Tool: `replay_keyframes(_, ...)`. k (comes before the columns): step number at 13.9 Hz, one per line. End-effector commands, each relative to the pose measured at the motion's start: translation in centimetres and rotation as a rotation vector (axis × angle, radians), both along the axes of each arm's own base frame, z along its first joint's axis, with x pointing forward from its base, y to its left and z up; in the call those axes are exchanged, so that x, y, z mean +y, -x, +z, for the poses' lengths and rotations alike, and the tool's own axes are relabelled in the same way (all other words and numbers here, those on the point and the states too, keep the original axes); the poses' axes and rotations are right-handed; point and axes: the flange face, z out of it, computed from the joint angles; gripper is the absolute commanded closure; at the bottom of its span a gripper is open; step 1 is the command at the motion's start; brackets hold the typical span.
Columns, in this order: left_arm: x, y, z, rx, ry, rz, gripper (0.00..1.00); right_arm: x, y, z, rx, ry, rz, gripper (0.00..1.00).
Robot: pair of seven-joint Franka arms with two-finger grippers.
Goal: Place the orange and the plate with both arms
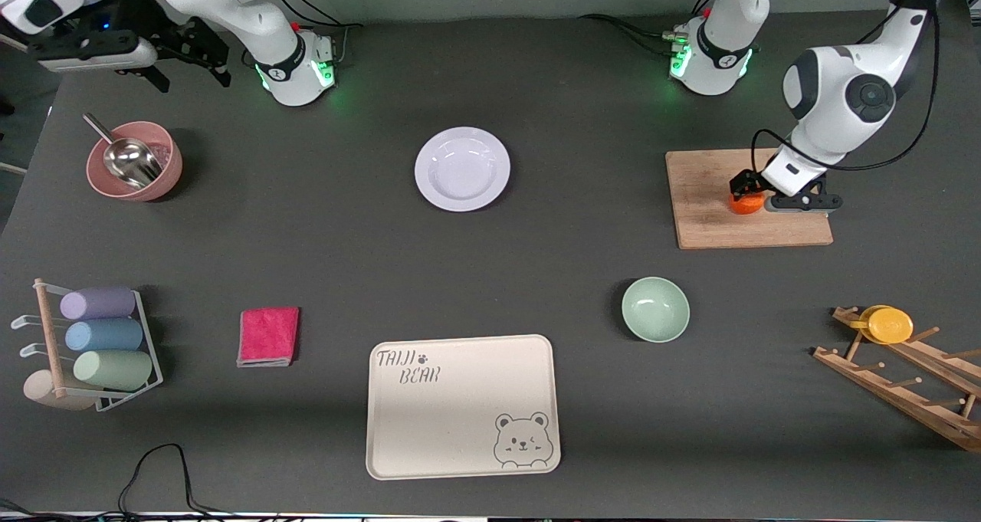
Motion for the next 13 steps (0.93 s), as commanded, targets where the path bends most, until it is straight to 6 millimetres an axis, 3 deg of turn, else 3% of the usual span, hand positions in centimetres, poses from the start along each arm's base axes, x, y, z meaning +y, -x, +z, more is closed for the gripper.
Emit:
replay_keyframes(1,-0.5,1.0,-1.1,-0.009,0.004,0.012,0.0,0.1,0.6,-0.6,-0.003,0.0,-0.021,0.0)
replay_keyframes(3,-0.5,1.1,-1.6,-0.005,0.003,0.012,0.0,-0.4,0.4,-1.1,0.016,0.0,-0.022,0.0)
replay_keyframes(7,-0.4,1.2,-2.7,0.001,0.0,0.012,0.0,-0.4,0.6,-4.5,0.113,-0.148,-0.03,0.0)
replay_keyframes(10,-0.4,1.5,-2.9,0.007,0.0,0.012,0.0,-1.3,0.2,-6.7,0.094,-0.197,0.089,0.0)
replay_keyframes(11,-0.4,1.5,-2.9,0.006,-0.001,0.012,0.08,-1.8,0.0,-7.9,0.114,-0.269,0.083,0.0)
replay_keyframes(13,-0.4,1.4,-2.9,0.004,-0.001,0.017,0.49,-2.4,-0.3,-10.9,0.108,-0.372,0.112,0.0)
